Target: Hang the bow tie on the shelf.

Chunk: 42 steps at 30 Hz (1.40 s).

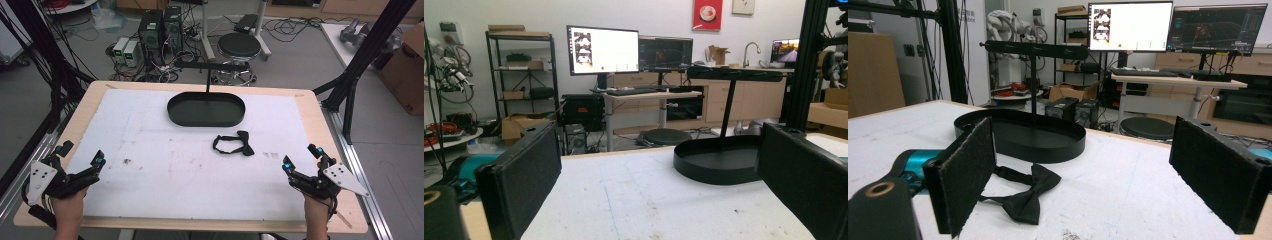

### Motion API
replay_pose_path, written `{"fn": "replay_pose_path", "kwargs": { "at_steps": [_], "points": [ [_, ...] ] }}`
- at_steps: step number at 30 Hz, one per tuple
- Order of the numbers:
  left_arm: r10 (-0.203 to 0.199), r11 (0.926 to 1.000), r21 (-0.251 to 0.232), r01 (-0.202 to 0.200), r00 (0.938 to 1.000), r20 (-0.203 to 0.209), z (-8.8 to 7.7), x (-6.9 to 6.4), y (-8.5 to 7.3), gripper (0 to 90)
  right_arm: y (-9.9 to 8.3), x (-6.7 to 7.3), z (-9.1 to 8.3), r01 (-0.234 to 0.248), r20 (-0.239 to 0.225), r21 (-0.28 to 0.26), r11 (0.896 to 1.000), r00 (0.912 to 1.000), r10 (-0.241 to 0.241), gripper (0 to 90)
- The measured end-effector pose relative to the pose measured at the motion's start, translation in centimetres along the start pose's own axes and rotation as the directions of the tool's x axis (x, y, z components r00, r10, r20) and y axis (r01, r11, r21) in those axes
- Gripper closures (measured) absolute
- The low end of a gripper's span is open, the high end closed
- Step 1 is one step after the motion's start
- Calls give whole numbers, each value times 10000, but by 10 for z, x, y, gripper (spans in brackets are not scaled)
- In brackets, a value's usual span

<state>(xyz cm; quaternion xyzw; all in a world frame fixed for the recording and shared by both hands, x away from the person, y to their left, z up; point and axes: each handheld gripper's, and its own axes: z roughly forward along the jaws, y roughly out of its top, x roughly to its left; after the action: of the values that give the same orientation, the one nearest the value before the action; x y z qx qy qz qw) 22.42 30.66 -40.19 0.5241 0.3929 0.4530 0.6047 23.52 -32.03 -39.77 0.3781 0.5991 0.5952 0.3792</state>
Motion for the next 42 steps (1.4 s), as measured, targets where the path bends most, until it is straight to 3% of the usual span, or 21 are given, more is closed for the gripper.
{"fn": "replay_pose_path", "kwargs": {
  "at_steps": [9, 13, 14, 16, 24, 30, 35, 38, 42],
  "points": [
    [-40, 10000, 16, 40, 10000, 84, 1, 0, 0, 51, 1, 0, 0, 55, 51, -18, 10000, 10000, -55, 106],
    [-23, 10000, 32, 23, 10000, 78, 1, 0, -1, 51, 1, -1, 2, -209, 49, 250, 9995, 9998, 208, 106],
    [-66, 10000, 14, 65, 10000, 62, 1, 0, -1, 51, 1, 0, 4, -534, -121, 451, 9976, 9985, 540, 105],
    [-95, 10000, 5, 95, 9999, 53, 1, 1, -1, 51, 1, 1, 6, -628, -303, 643, 9960, 9974, 649, 105],
    [-120, 9999, -17, 120, 9999, 43, 2, 0, -1, 51, 4, 14, 19, -149, -774, 1026, 9946, 9967, 229, 105],
    [-123, 9999, 3, 123, 9999, 11, 2, 0, -1, 51, 0, 27, 47, 24, -513, 2104, 9776, 9986, 86, 106],
    [-114, 9999, 41, 113, 9999, 100, 3, -1, -2, 51, 1, 33, 65, 73, -515, 2494, 9684, 9987, 58, 106],
    [-82, 9999, 78, 81, 9999, 141, 3, -2, -3, 51, 1, 37, 85, -20, -363, 2900, 9570, 9993, 131, 106],
    [-92, 9999, 84, 91, 9998, 150, 4, -2, -3, 50, 0, 38, 97, -223, -311, 3165, 9483, 9989, 338, 106]
  ]
}}
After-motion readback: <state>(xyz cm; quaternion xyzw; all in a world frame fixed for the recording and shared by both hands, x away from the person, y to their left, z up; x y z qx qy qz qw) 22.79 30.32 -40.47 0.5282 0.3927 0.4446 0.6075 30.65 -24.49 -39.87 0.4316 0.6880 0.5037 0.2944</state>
